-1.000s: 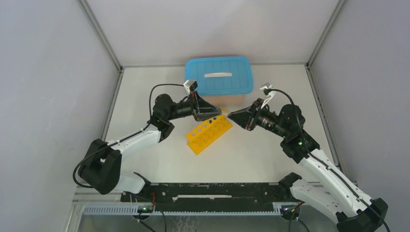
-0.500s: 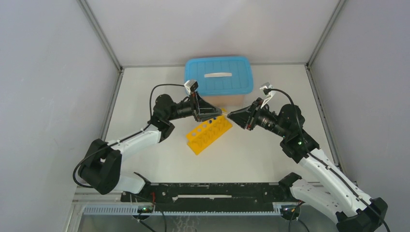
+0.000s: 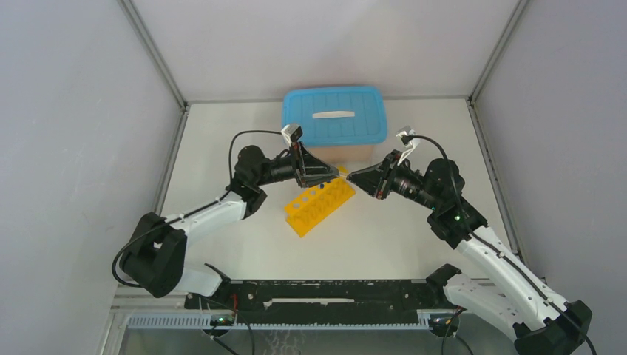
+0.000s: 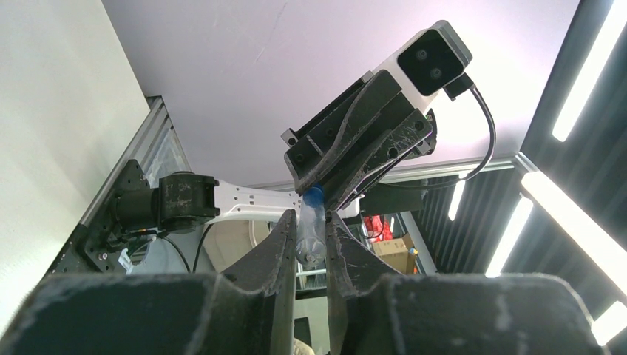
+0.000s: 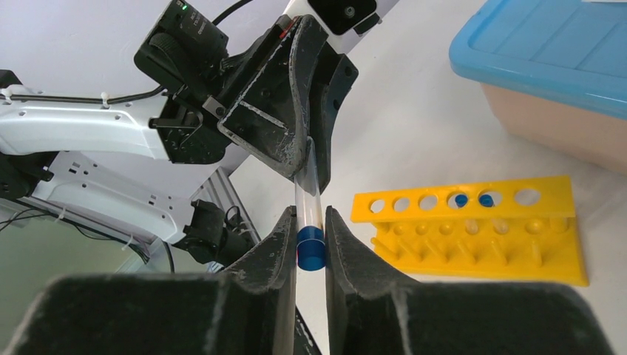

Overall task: Organize the chemistry lab equipment
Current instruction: Pick up the test tube at the center of the board, then insert the test tube into the slot of the test tube rack.

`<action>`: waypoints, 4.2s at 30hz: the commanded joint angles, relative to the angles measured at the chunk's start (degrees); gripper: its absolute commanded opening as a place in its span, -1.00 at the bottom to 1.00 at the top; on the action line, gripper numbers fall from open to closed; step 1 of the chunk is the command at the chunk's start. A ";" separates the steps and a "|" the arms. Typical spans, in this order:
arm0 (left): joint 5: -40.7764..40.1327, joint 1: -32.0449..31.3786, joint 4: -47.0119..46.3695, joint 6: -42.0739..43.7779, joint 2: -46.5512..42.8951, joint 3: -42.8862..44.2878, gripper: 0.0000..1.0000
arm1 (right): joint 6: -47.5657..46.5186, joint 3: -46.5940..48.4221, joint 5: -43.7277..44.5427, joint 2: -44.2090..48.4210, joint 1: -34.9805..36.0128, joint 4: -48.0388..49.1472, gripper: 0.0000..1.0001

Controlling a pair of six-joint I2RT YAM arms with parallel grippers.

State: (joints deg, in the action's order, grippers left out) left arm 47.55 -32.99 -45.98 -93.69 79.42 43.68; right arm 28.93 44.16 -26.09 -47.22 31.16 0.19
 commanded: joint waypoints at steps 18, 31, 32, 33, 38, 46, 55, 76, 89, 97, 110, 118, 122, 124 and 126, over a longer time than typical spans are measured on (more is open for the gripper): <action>-1.25 0.87 -1.26 0.54 -0.31 -0.88 0.15 | -1.31 4.19 2.30 -0.13 -0.37 -4.25 -0.71; -4.09 1.75 30.50 22.88 -4.73 3.40 0.14 | -4.19 10.92 10.64 0.62 -1.38 -16.81 -0.70; -4.82 1.83 33.48 24.42 -5.26 4.11 0.14 | -4.51 11.75 11.97 0.37 -1.55 -18.51 -0.70; -5.78 1.98 36.24 26.90 -5.77 4.66 0.14 | -4.88 12.62 13.24 0.07 -1.80 -20.38 -0.70; -8.74 2.86 43.79 31.80 -7.98 5.50 0.14 | -6.32 17.95 19.45 -3.02 -4.01 -29.77 -0.70; -11.97 3.37 51.20 35.90 -10.64 6.06 0.13 | -11.64 27.65 29.46 -11.87 -6.64 -43.96 -0.70; -13.24 3.37 53.71 37.12 -12.63 6.48 0.12 | -14.17 34.25 35.29 -18.39 -8.07 -54.22 -0.70; -12.86 3.70 55.11 38.37 -13.09 6.77 0.11 | -17.37 45.81 36.45 -32.87 -9.52 -66.06 -0.74; -11.80 4.84 55.17 38.85 -12.63 6.68 0.10 | -18.03 52.46 34.97 -43.60 -8.61 -67.26 -0.76; -11.34 5.49 55.12 39.07 -12.36 6.62 0.10 | -18.60 52.97 36.22 -44.87 -11.84 -68.71 -0.75; -10.60 5.57 54.13 38.80 -10.97 6.85 0.08 | -18.65 48.21 34.84 -43.57 -14.28 -68.38 -0.75; -10.11 5.83 54.13 39.09 -10.44 7.03 0.08 | -18.47 45.58 34.22 -43.22 -14.78 -67.35 -0.76; -9.85 6.17 54.10 39.26 -10.30 7.03 0.08 | -18.23 43.57 34.57 -43.23 -14.80 -65.92 -0.76; -9.68 6.21 54.10 39.36 -10.12 6.87 0.08 | -18.13 42.51 34.74 -43.15 -14.78 -64.80 -0.76; -9.47 6.36 54.13 39.51 -10.05 6.78 0.08 | -18.05 41.59 34.88 -43.28 -14.89 -63.70 -0.76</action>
State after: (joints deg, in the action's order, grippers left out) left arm 36.42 -27.16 10.00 -56.07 69.34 46.52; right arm 10.79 86.85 8.45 -92.68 16.84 -67.09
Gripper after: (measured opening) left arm 0.539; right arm 0.214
